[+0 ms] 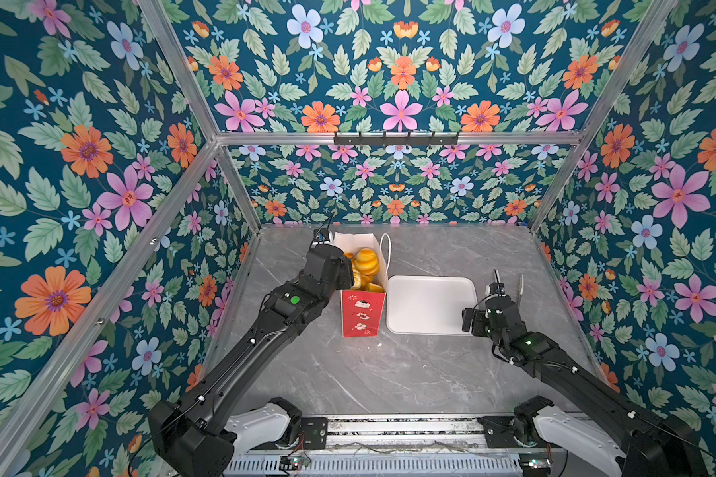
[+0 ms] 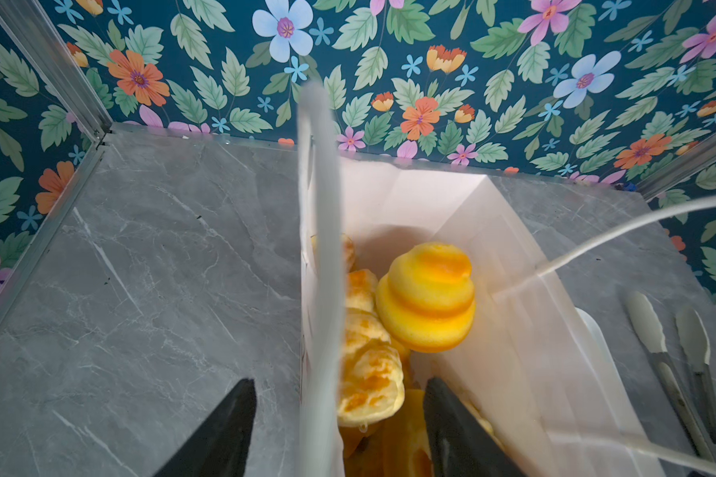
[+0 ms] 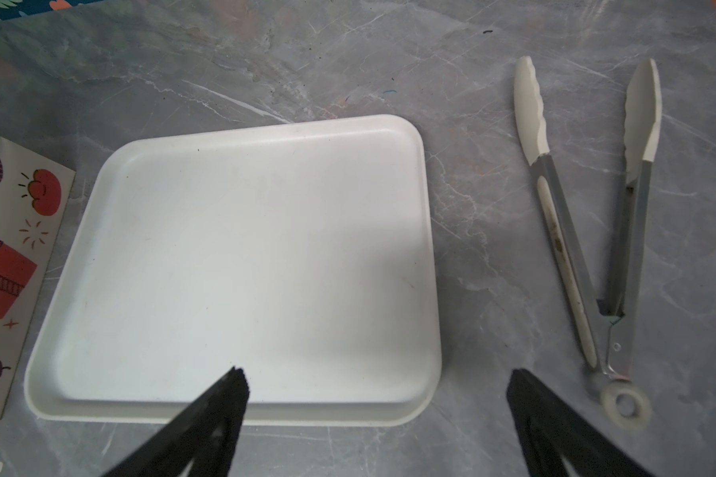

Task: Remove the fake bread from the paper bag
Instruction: 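Lower the left gripper onto the paper bag's near rim and grasp it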

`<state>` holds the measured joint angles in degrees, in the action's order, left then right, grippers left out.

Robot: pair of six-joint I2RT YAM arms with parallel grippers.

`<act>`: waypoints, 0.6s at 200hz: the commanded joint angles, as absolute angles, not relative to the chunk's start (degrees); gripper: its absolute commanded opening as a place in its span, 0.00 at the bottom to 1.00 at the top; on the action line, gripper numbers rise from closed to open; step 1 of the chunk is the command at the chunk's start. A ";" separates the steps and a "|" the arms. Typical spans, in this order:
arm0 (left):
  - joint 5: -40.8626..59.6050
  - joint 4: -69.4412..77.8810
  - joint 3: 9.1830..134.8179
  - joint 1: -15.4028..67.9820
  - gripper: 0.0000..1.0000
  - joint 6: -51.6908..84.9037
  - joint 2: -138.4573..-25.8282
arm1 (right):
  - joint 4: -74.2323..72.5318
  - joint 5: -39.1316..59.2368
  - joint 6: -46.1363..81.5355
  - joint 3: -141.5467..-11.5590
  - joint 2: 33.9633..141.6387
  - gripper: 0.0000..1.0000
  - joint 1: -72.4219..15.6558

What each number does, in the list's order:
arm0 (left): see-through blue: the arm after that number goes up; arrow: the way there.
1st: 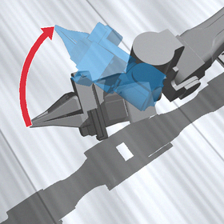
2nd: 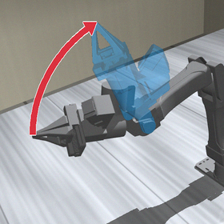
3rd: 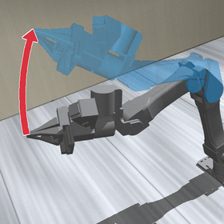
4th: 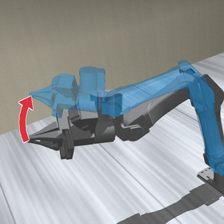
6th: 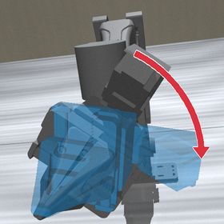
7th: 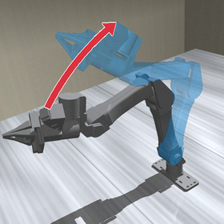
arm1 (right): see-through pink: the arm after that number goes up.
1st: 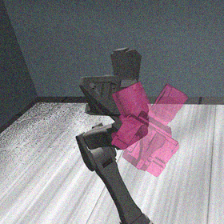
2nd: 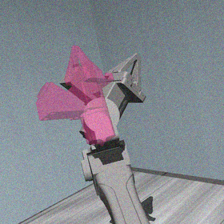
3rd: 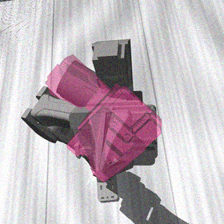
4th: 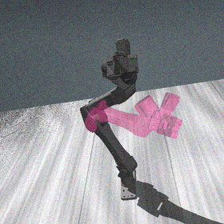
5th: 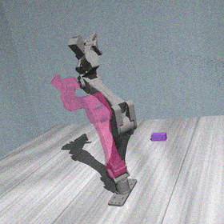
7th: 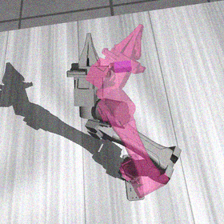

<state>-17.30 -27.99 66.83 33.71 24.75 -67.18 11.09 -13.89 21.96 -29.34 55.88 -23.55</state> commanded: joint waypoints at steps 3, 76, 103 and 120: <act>-19.59 -28.21 66.83 33.71 0.65 25.22 -67.56 | 10.25 -14.28 22.50 -29.71 56.07 0.99 -23.56; -19.51 -27.17 67.50 33.66 0.46 25.53 -70.39 | 10.70 -14.58 22.79 -30.06 56.60 0.99 -23.61; -19.86 -27.33 68.36 33.67 0.20 25.49 -70.93 | 11.14 -14.72 23.09 -30.41 57.03 0.99 -23.57; -19.91 -27.38 68.86 33.66 0.06 25.32 -71.23 | 11.66 -14.79 23.29 -30.65 57.35 0.99 -23.58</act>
<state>-19.40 -27.94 68.05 33.71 25.30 -70.96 11.25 -13.93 22.31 -30.11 57.01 -23.55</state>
